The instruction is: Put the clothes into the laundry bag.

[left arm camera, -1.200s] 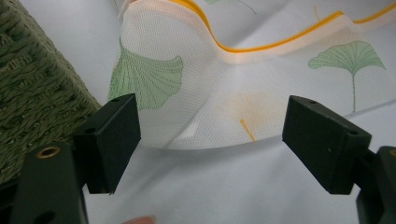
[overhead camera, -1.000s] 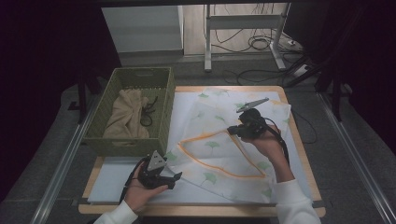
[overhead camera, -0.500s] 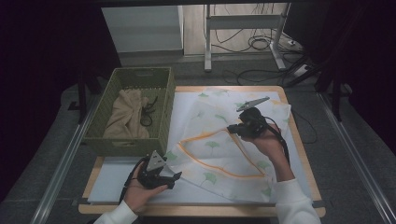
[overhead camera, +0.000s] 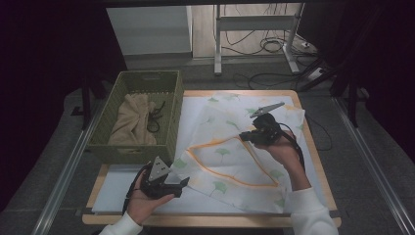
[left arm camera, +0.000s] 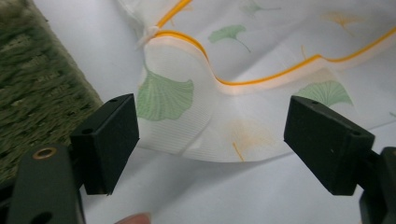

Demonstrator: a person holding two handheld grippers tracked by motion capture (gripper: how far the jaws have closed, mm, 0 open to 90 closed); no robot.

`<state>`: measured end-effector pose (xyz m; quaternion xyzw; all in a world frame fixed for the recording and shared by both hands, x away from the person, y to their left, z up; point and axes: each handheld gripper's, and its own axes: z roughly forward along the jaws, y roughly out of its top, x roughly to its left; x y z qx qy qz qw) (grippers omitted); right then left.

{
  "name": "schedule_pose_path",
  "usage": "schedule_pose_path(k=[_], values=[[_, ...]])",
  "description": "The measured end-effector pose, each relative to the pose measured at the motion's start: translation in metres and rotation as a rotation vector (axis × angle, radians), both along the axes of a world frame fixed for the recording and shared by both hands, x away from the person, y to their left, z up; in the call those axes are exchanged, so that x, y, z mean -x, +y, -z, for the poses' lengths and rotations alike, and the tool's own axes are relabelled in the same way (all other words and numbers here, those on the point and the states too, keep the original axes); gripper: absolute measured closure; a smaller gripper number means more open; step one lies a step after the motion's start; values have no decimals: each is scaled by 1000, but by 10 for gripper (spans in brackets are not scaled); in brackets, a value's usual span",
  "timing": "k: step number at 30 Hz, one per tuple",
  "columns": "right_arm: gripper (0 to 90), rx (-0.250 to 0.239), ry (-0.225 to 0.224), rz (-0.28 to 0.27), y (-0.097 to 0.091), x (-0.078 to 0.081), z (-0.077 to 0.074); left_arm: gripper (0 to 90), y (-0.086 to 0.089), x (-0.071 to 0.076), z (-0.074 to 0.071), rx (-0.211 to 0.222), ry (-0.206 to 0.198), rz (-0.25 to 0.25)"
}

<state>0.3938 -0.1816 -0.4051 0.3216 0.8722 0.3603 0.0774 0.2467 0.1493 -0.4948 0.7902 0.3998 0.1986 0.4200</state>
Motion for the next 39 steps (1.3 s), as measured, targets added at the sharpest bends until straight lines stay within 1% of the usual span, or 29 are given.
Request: schedule_pose_path(k=[1, 4, 8, 10, 14, 16, 17, 20, 23, 25, 29, 31, 36, 39], values=[[886, -2, -1, -1, -1, 0, -1, 172, 0, 0, -1, -1, 0, -9], [886, -12, -2, -5, -3, 1, -2, 142, -2, 0, -5, -39, -5, -32], [885, -18, -1, -4, -5, 0, -2, 130, -7, 3, -14, -57, -29, -31], [885, -17, -4, -5, -4, 0, -2, 129, -6, 3, -20, -45, -31, -22], [885, -10, -16, -5, -2, 2, -3, 140, 2, 0, -35, 8, -39, -19], [885, -7, -16, -5, -1, 2, -3, 151, 6, -2, -43, 24, -49, -24], [885, -7, -16, -4, -1, 2, -2, 153, 7, -4, -47, 26, -51, -23], [885, -2, -14, -5, 0, 2, -1, 156, 11, -11, -55, 30, -42, -29], [885, 0, -15, -5, 0, 2, -1, 177, 14, -19, -61, 31, -13, -44], [885, 0, -14, -7, 0, 2, 0, 175, 16, -24, -65, 24, -6, -45], [885, -2, -9, -8, 0, 1, 1, 175, 21, -34, -73, 26, -8, -53], [885, -3, -7, -8, -1, 1, 1, 174, 24, -39, -76, 24, -19, -59], [886, 0, -9, -8, -1, 1, 2, 171, 30, -48, -82, 18, -20, -70], [885, 2, -6, -8, 0, 1, 3, 170, 36, -54, -85, 20, -23, -87]])
